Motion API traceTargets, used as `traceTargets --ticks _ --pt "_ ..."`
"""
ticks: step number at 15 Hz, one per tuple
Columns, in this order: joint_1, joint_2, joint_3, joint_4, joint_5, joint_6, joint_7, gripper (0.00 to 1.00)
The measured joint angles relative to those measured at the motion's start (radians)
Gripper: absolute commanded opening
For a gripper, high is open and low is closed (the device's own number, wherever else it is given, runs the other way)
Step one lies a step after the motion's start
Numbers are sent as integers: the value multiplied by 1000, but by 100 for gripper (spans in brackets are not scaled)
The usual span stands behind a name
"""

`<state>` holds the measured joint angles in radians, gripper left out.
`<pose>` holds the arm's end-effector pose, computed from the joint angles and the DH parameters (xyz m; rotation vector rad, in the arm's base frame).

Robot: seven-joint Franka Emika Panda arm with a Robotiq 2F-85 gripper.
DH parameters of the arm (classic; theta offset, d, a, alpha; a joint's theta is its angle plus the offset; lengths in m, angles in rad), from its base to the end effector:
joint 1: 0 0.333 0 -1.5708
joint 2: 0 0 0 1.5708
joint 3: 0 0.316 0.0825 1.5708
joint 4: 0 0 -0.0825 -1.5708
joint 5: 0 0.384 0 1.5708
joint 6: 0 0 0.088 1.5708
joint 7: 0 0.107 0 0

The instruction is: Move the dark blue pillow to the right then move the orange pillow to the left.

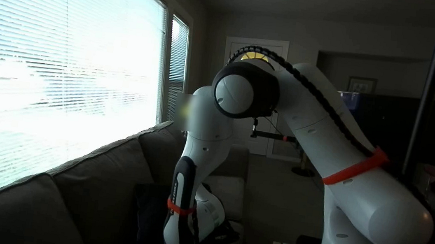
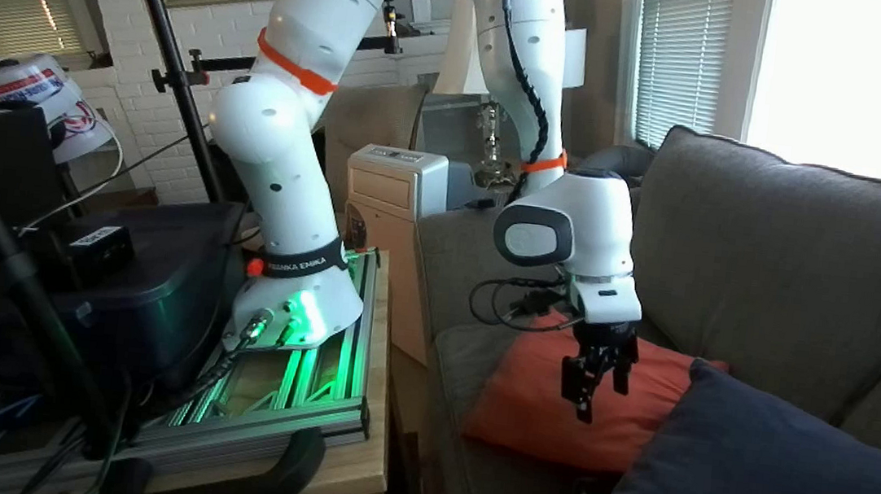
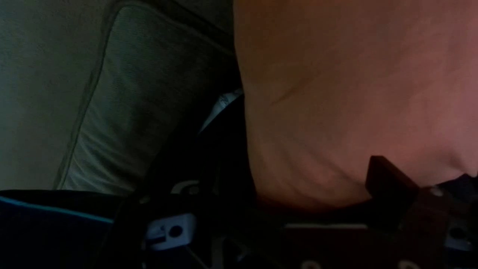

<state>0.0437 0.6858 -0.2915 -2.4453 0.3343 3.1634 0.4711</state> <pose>0.4206 -0.1610 0.0575 2.6188 -1.4056 0.1604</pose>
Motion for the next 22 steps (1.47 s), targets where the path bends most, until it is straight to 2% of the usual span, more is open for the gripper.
traceTargets --ticks 4,8,15,22 --pt "-13 12 6 14 0 3 -5 100" --pt "-27 20 23 14 2 72 -5 100" --pt "-229 73 219 15 -5 284 -31 100" --pt "-334 170 279 47 -73 438 -66 100"
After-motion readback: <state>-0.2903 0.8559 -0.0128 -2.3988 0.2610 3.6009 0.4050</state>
